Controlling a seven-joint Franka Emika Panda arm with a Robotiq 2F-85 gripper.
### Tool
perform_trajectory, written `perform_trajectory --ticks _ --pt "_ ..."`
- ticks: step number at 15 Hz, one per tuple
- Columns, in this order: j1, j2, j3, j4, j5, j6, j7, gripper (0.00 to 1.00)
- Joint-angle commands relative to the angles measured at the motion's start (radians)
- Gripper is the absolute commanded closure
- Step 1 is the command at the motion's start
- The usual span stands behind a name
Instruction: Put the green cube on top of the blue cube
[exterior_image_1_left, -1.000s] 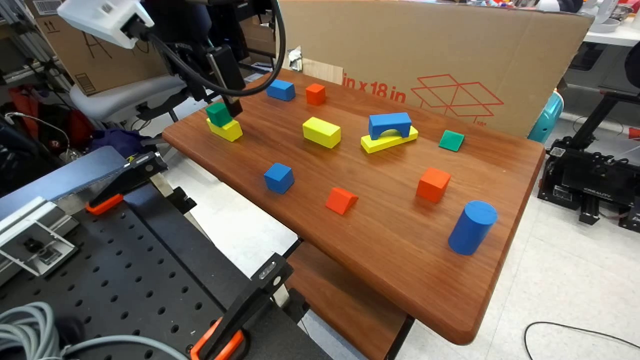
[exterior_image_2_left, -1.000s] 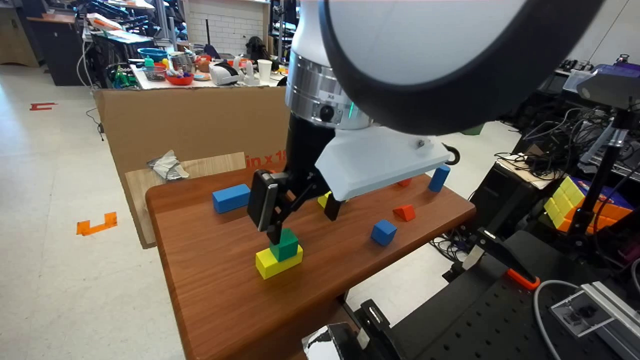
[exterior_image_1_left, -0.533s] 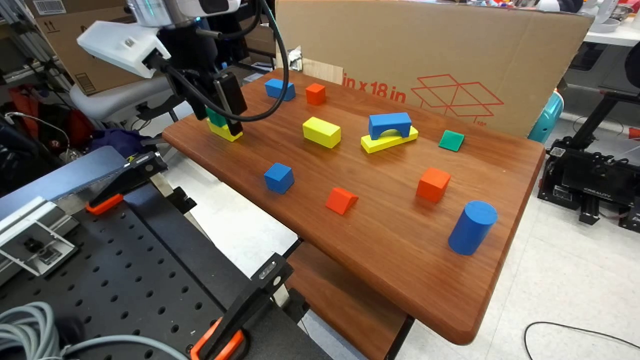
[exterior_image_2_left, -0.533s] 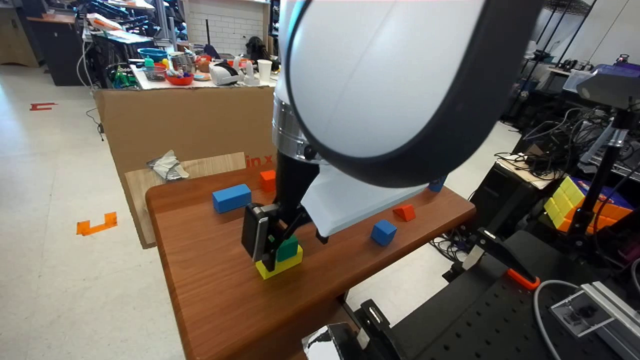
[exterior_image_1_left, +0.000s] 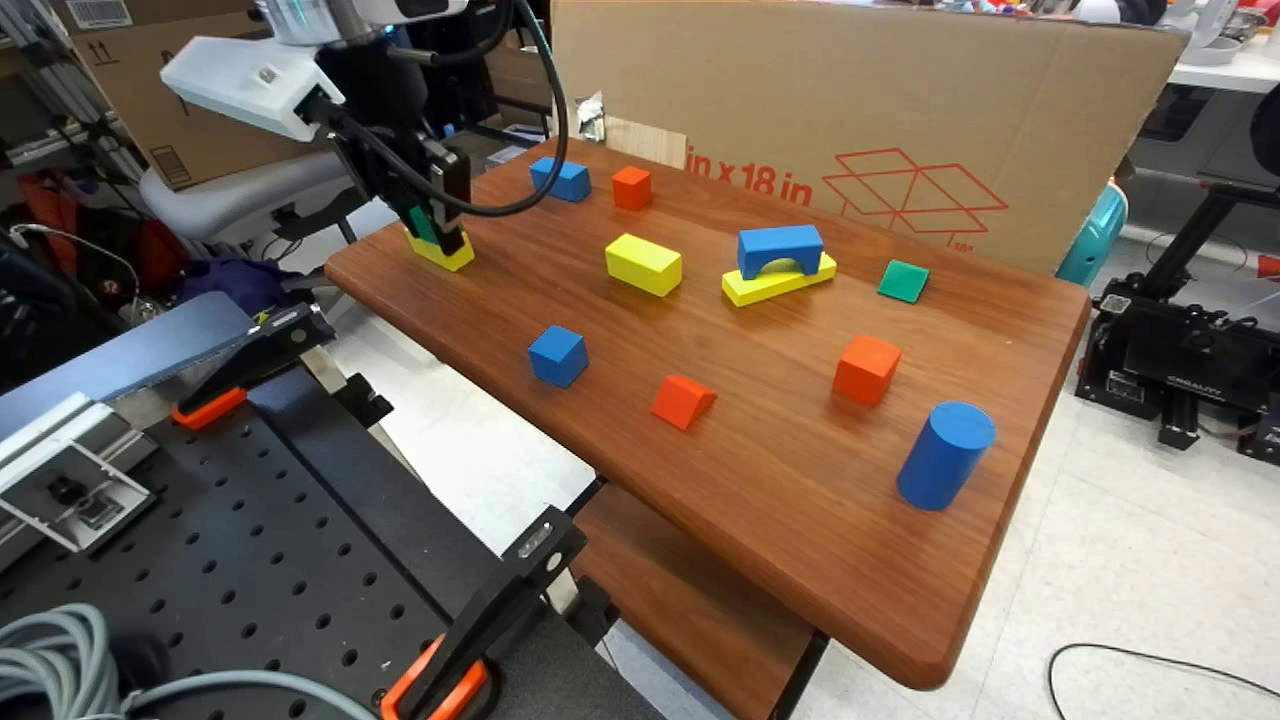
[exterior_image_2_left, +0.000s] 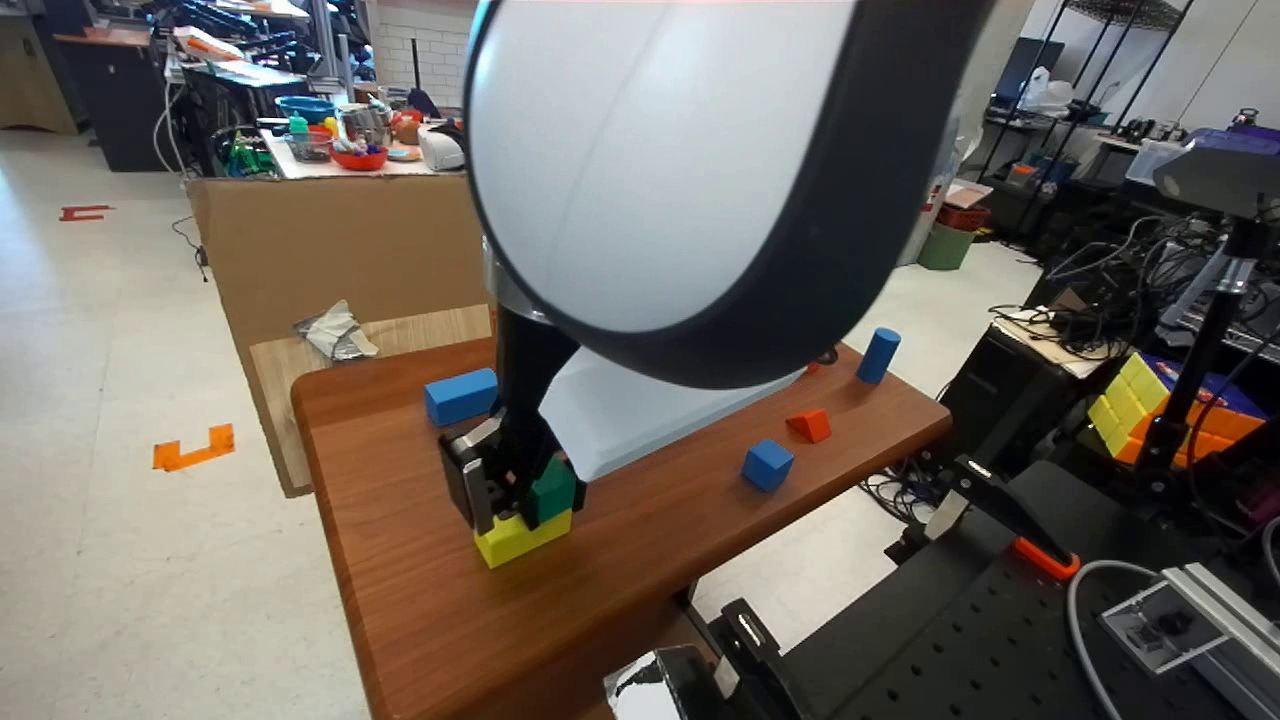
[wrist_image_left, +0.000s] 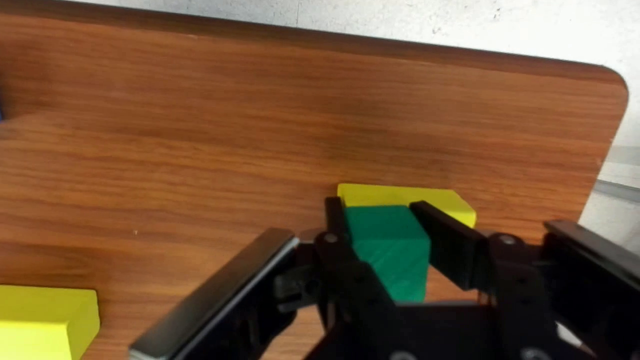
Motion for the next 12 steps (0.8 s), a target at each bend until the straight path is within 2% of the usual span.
perform_trajectory --ticks 1,8,12 --pt "0.033 -0.008 -0.023 0.012 0.023 -0.015 -0.024 0.88" --pt "0.04 -0.024 -0.032 0.01 0.02 -0.034 -0.027 0.88" --pt "0.037 -0.067 -0.036 0.012 0.012 -0.153 -0.038 0.88"
